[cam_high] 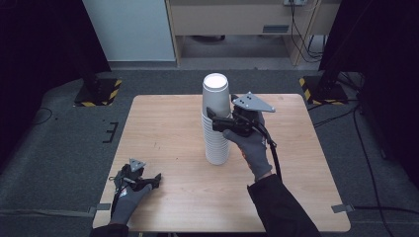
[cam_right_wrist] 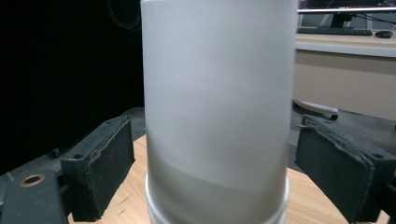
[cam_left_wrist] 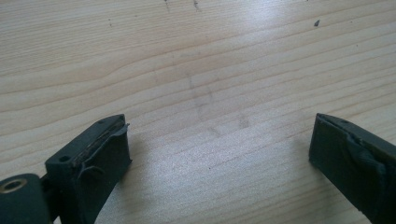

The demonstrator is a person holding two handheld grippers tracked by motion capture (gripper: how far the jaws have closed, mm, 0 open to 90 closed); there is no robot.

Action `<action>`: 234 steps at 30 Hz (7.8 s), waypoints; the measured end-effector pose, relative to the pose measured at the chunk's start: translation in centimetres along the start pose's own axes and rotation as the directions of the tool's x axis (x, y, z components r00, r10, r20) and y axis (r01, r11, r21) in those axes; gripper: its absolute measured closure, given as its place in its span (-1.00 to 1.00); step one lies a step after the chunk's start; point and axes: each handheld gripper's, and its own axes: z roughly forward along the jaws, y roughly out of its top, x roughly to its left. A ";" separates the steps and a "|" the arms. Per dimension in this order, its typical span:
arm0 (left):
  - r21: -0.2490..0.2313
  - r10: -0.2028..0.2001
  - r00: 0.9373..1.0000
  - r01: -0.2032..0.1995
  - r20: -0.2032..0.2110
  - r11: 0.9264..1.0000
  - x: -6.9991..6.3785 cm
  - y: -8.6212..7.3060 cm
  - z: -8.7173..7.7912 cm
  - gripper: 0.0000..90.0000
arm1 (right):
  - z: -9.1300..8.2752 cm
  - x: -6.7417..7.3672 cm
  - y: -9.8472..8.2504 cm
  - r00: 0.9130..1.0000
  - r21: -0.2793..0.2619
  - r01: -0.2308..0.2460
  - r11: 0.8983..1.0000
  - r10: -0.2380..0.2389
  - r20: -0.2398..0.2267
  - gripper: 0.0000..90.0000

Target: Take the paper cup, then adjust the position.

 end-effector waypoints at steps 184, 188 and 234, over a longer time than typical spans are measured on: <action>-0.393 0.133 0.970 -0.043 0.205 0.919 -5.9 3.3 -4.2 -0.38 | -14.3 -8.8 -13.5 0.820 -0.128 -0.570 0.812 0.570 -0.038 -0.72; -0.406 0.148 0.965 -0.049 0.215 0.913 -6.7 3.7 -4.3 -0.39 | -14.3 -8.5 -13.6 0.814 -0.126 -0.580 0.805 0.579 -0.049 -0.72; -0.542 0.371 0.859 -0.136 0.352 0.829 -19.1 9.3 -4.4 -0.21 | -14.3 -7.8 -13.7 0.769 -0.128 -0.639 0.759 0.632 -0.090 -0.72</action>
